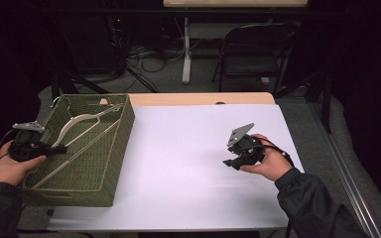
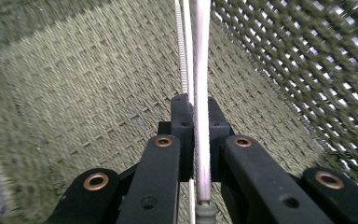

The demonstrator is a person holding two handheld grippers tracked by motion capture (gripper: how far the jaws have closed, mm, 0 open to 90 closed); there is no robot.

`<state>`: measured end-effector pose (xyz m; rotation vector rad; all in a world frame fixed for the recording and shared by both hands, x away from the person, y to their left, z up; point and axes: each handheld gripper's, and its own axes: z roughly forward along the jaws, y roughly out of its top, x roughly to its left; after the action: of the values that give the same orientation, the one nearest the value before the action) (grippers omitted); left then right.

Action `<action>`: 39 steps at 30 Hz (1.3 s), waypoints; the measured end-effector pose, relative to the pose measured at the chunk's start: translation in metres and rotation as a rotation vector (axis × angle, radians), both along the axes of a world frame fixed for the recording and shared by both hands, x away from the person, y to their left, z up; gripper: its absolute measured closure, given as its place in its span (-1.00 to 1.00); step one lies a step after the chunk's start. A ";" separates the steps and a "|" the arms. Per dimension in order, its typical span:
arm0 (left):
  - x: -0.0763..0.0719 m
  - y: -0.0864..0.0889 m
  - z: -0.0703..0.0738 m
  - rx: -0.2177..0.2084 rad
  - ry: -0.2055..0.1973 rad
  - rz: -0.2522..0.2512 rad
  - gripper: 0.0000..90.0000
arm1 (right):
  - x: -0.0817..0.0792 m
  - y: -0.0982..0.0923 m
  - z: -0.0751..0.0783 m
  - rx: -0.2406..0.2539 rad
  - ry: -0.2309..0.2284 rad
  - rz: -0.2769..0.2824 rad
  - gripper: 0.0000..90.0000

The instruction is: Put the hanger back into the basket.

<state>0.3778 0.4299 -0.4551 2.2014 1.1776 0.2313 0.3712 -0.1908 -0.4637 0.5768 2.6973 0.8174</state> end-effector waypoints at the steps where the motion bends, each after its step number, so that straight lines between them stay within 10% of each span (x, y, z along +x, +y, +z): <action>1: 0.001 -0.001 -0.003 0.007 0.008 -0.003 0.94 | -0.001 0.000 0.001 -0.013 0.011 -0.001 0.08; 14: 0.005 -0.008 -0.022 0.074 0.069 0.021 0.88 | -0.001 -0.003 0.001 -0.021 0.013 0.001 0.08; 25: -0.007 0.006 -0.007 0.087 -0.067 0.145 0.17 | -0.002 -0.003 -0.001 -0.003 0.003 0.000 0.08; 35: -0.031 0.008 0.014 0.055 -0.143 0.219 0.02 | -0.004 -0.004 -0.001 0.004 -0.002 -0.008 0.08; 39: -0.041 -0.004 0.019 -0.024 -0.158 0.222 -0.01 | -0.005 -0.005 -0.002 0.010 -0.007 -0.013 0.08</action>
<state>0.3364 0.4262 -0.4358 1.9900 1.3267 0.4722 0.3660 -0.1963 -0.4657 0.5917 2.6822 0.8282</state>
